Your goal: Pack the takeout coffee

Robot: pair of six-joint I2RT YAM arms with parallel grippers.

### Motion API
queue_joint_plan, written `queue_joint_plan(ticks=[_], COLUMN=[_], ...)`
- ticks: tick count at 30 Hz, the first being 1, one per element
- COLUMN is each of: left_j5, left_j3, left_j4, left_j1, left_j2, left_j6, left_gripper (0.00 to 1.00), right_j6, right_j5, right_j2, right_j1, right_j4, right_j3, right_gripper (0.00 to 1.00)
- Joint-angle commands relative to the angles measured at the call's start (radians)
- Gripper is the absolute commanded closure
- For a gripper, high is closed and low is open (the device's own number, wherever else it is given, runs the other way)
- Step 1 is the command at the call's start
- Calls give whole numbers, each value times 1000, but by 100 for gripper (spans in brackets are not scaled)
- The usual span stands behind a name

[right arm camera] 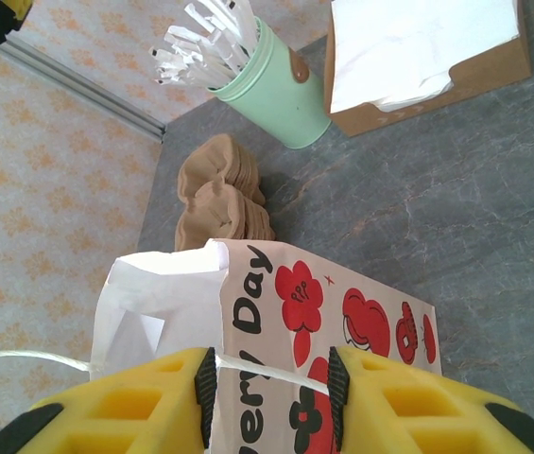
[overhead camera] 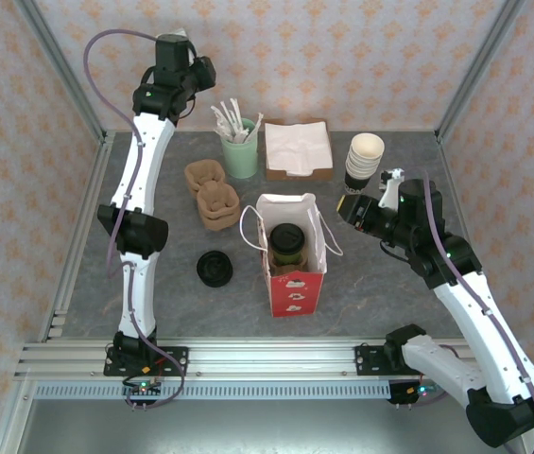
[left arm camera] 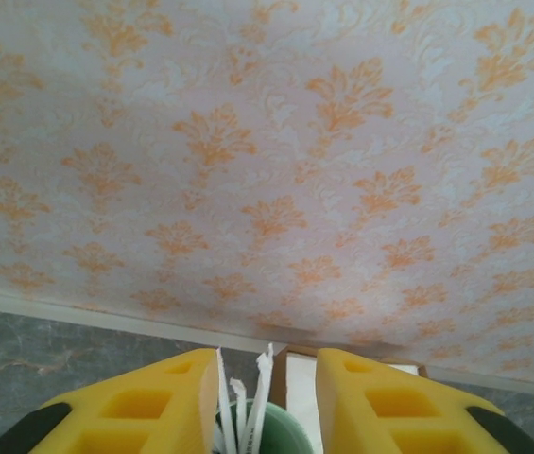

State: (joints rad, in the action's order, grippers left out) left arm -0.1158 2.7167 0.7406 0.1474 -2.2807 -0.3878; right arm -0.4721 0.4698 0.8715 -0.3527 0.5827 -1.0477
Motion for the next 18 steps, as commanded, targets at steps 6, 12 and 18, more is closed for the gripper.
queue_joint_plan(ticks=[6, 12, 18], left_j5=[-41, -82, -75], left_j3=[-41, -61, -79], left_j4=[76, 130, 202], left_j1=[-17, 2, 68], left_j2=[-18, 6, 27], left_j6=[-1, 60, 152], left_gripper=[62, 62, 65], right_j6=[-14, -14, -13], right_j5=[-33, -42, -45], right_j2=[-12, -9, -3], right_j1=[-14, -23, -27], right_j4=[-9, -12, -17], right_j3=[30, 38, 47], right_gripper=[62, 62, 62])
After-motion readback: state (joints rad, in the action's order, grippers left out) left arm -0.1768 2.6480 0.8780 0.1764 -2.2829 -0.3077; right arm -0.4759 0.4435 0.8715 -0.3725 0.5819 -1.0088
